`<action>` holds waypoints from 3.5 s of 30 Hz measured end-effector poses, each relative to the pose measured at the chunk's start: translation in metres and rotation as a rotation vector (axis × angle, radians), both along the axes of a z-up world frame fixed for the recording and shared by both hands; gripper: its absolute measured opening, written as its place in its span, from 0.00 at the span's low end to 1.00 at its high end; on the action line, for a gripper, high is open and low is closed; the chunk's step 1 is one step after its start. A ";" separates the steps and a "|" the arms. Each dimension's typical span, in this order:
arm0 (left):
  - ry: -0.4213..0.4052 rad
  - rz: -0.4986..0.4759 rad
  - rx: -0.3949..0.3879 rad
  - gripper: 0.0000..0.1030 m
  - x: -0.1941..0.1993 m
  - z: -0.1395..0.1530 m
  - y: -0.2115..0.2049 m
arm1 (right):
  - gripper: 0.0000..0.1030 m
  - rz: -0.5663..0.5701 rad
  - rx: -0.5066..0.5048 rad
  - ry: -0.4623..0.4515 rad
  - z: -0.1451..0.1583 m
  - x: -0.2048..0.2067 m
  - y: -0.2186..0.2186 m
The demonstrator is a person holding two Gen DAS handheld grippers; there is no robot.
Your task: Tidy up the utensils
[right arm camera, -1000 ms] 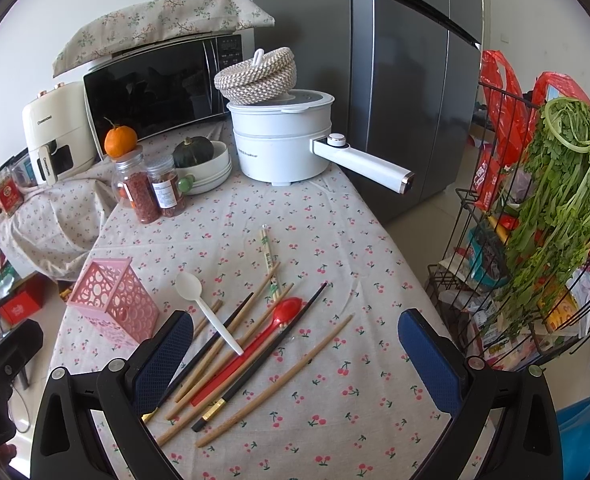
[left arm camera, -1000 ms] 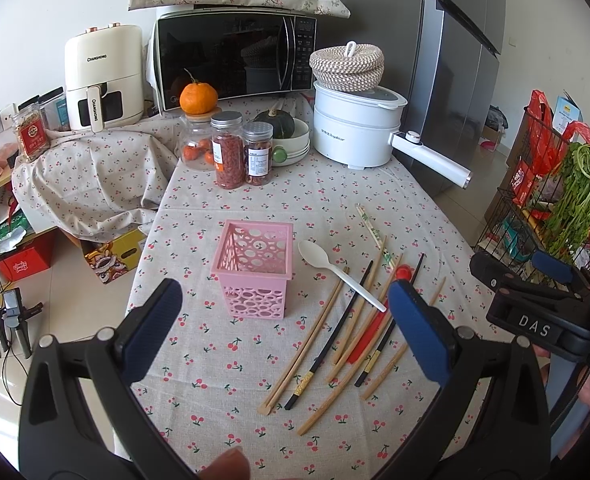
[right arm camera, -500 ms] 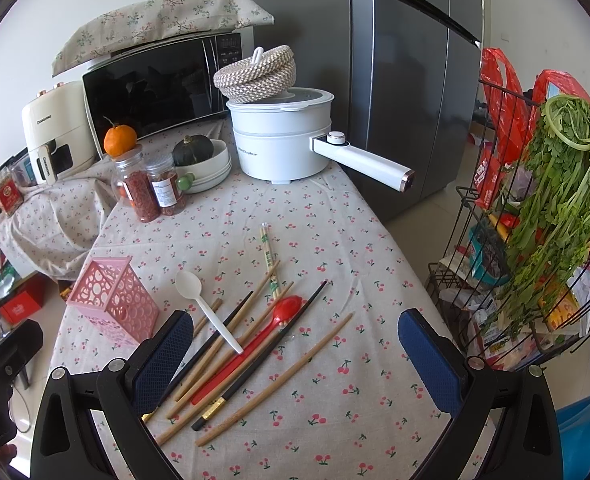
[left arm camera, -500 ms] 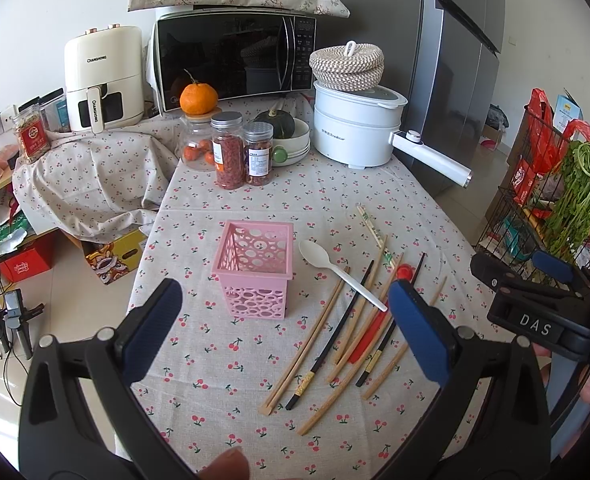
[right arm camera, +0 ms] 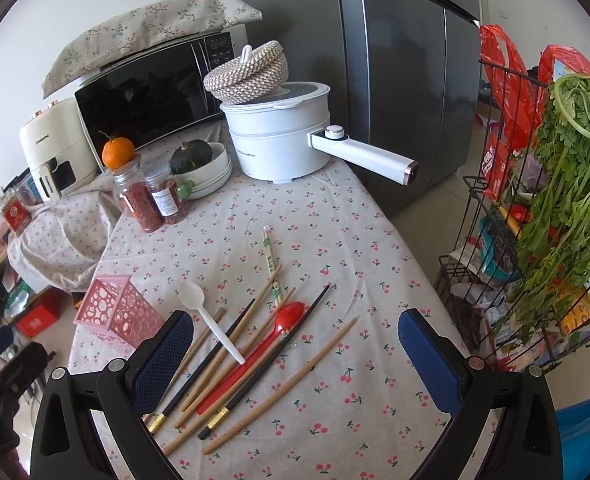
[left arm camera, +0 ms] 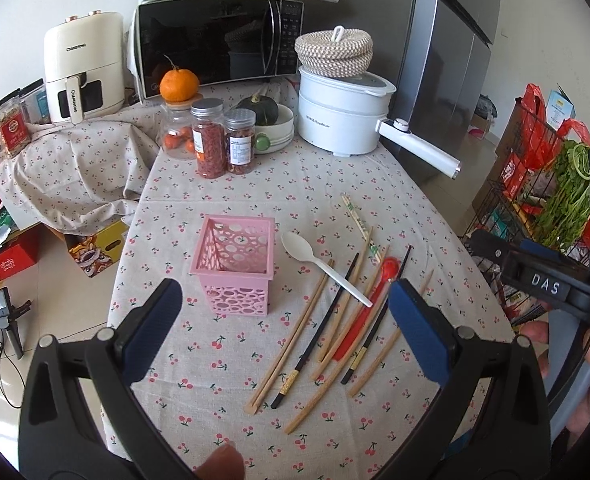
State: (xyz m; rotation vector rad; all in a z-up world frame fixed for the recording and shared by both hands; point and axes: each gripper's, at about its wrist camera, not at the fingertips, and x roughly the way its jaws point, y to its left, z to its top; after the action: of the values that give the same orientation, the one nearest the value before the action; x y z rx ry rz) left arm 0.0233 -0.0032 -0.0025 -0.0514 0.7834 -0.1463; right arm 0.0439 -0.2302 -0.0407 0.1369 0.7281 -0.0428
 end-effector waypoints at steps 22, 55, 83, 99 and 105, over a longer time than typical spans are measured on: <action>0.486 0.188 0.061 0.62 0.166 -0.087 -0.074 | 1.00 -0.035 0.202 0.201 -0.021 0.041 -0.071; 0.536 0.007 0.083 0.60 0.187 -0.108 -0.113 | 1.00 -0.064 0.277 0.252 -0.037 0.054 -0.083; 0.349 -0.099 0.059 0.36 0.167 -0.077 -0.086 | 1.00 -0.029 0.290 0.380 -0.074 0.085 -0.072; 0.075 -0.128 -0.175 0.36 0.084 -0.031 0.008 | 0.26 0.066 0.422 0.444 -0.111 0.143 -0.033; 0.041 -0.101 -0.220 0.36 0.087 -0.024 0.025 | 0.20 0.069 0.467 0.399 -0.109 0.169 -0.022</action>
State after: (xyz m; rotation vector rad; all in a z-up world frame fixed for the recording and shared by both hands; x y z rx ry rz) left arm 0.1107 0.0220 -0.0265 -0.2237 0.8082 -0.3277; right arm 0.2130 -0.2517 -0.1498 0.5608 1.1331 0.1720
